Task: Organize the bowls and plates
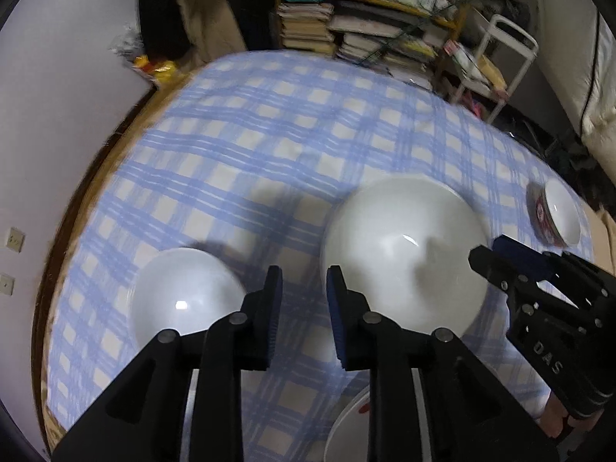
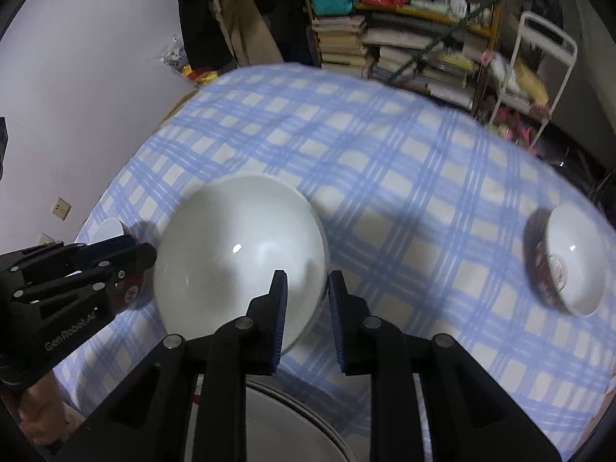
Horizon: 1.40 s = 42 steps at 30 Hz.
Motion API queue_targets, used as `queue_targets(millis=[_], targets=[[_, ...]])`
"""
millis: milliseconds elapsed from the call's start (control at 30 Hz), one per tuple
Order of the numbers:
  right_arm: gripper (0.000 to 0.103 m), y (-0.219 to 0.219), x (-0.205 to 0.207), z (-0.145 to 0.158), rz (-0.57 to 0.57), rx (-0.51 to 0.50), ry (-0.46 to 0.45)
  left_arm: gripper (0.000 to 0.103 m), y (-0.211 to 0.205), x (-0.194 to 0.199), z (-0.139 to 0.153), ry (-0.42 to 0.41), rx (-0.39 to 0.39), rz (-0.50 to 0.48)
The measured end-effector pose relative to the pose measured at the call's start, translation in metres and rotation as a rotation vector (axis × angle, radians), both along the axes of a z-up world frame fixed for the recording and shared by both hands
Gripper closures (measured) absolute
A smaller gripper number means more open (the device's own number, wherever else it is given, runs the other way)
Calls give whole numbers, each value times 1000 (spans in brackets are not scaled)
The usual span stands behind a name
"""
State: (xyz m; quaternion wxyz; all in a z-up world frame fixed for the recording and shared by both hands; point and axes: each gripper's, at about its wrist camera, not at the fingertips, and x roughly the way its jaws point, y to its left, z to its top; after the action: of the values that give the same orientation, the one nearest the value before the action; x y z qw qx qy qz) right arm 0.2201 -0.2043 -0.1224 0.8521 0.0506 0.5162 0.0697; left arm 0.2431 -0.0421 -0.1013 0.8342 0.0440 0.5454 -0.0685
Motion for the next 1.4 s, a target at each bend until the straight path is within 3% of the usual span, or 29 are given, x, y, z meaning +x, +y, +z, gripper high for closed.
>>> queue_targets(millis=[100,200,267,333,433,633,700,867,1200,1267,1333,1400], targets=[[61,4,0,13,1,40,-31,59,8,-4,13,-43,38,28],[57,16,-2,23,51,77,-64,53,23,-8,24,-73,60,69],[47,25,-5,29,74,94,-91,47,35,-10,30,-77,81,101],[32,34,-7,35,95,130,-119,29,47,-11,35,-77,95,133],[23,49,-4,40,132,173,-131,17,65,-15,40,-102,118,189],[2,74,1,47,172,219,-141,14,84,-19,33,-82,160,224],[0,79,2,46,174,230,-137,14,94,-22,28,-74,167,250],[0,87,5,37,178,213,-116,14,122,-26,15,-33,95,315],[2,112,6,29,222,166,-141,14,156,-35,-4,-57,-9,390],[11,120,5,24,247,138,-144,14,157,-33,-7,-51,-20,369],[32,128,5,17,274,101,-128,14,157,-33,-10,-48,-17,367],[45,132,6,9,289,96,-110,15,158,-32,-13,-41,-32,362]])
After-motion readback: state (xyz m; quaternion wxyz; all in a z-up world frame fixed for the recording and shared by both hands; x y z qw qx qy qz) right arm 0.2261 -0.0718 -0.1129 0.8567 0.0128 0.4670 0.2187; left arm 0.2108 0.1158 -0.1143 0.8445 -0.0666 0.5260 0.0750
